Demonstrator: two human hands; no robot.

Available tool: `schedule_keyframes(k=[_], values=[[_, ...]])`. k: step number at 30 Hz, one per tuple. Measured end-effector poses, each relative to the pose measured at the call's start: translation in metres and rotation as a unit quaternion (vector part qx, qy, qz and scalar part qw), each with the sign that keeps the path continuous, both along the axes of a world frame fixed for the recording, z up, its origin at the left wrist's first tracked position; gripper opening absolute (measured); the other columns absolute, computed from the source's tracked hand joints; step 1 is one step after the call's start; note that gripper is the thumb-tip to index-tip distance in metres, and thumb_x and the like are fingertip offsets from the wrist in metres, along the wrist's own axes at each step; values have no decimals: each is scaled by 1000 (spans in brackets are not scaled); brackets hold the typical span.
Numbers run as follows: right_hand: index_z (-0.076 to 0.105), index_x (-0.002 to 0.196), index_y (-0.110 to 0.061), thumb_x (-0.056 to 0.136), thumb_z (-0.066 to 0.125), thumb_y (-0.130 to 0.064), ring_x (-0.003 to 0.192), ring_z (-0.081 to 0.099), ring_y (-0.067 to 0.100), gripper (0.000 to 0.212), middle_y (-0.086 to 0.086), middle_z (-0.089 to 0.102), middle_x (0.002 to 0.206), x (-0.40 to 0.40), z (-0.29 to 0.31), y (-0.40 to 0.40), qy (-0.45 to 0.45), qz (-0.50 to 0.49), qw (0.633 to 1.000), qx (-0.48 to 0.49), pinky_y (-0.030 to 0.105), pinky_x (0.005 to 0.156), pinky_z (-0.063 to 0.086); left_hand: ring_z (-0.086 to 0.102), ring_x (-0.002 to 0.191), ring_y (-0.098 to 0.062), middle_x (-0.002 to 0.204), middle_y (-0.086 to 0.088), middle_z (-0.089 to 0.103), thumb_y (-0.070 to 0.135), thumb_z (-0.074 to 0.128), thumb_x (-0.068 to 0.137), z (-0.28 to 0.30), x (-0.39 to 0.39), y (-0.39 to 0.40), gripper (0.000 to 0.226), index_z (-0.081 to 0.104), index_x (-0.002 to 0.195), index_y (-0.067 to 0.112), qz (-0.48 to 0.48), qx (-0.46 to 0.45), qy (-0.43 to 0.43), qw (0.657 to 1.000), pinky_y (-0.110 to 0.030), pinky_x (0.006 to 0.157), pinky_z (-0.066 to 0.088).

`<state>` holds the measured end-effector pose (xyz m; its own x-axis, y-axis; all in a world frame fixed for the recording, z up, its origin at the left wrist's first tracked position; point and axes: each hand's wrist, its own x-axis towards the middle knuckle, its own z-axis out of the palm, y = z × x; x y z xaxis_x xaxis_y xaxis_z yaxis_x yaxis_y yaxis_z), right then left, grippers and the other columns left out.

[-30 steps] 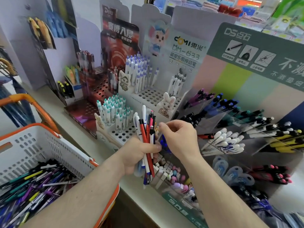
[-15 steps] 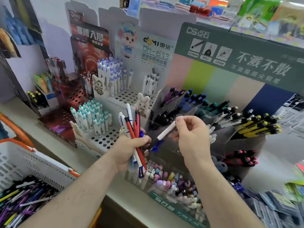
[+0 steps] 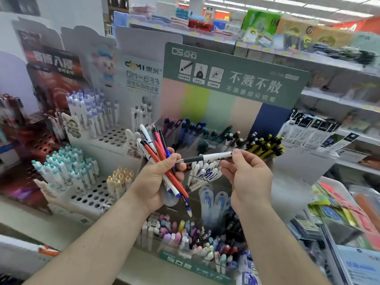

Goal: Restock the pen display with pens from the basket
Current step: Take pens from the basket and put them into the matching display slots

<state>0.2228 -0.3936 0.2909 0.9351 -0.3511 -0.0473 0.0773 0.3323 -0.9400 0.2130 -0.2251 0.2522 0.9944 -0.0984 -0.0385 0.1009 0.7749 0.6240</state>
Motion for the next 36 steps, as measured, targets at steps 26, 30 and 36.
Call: schedule_keyframes(k=[26,30,36], values=[[74,100,-28,90,62,-34,111,52,26,17,-1,68,105,70,47,-55,-49,-111,787,-604,37,95,38,55,56,-15,67,-2,56,3,64,85,15,17,-51,27,52,107,12,-64,149,-80,984,-28,55,50],[74,100,-31,89,62,-35,129,36,33,16,2,62,122,74,60,-56,22,-73,759,-646,41,100,29,56,57,-16,71,-4,57,7,68,78,12,14,-50,32,54,107,11,-81,157,-91,980,-30,55,51],[73,105,-29,86,65,-38,131,31,33,23,0,65,115,88,53,-57,84,-47,736,-670,43,92,26,58,56,-15,74,-3,62,2,65,74,13,10,-52,34,54,105,9,-96,157,-100,978,-28,52,51]])
